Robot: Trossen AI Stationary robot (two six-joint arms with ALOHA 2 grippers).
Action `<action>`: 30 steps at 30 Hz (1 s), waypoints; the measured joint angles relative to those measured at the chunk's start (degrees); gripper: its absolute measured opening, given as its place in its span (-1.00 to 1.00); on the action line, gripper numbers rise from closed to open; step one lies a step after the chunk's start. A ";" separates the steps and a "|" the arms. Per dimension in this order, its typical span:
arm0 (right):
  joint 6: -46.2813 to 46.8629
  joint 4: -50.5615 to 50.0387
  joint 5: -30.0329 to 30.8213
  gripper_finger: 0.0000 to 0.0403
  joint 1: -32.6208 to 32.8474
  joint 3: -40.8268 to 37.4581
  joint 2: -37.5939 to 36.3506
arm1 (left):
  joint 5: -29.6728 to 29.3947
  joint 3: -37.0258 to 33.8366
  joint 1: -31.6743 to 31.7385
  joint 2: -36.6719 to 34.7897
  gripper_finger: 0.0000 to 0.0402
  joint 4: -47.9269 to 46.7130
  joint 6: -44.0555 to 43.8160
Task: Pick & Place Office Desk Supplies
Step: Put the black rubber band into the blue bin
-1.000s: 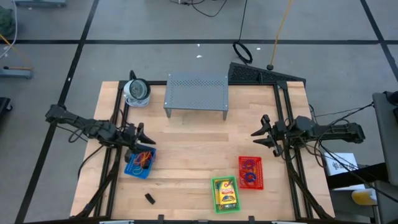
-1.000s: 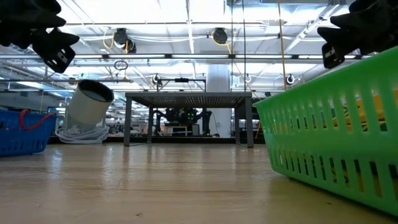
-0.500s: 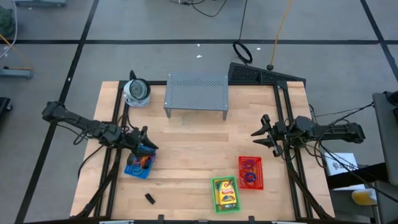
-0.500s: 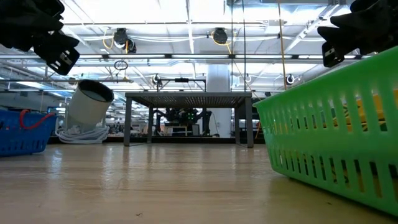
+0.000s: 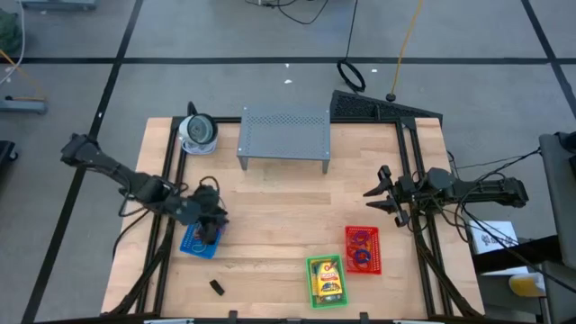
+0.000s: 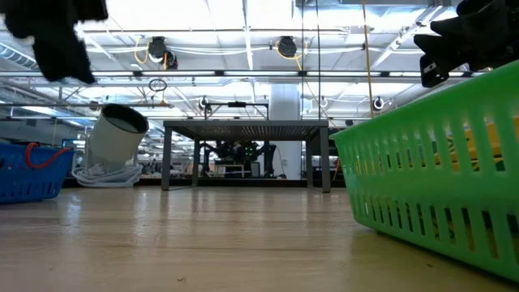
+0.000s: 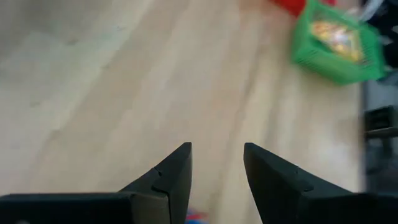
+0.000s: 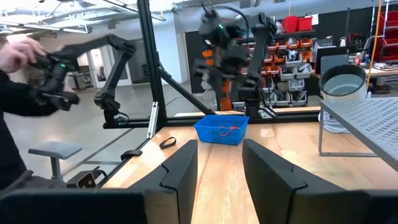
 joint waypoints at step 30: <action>0.00 0.03 0.00 -0.42 0.00 0.02 0.00 | 13.33 40.01 -22.48 50.49 -0.17 -9.56 26.57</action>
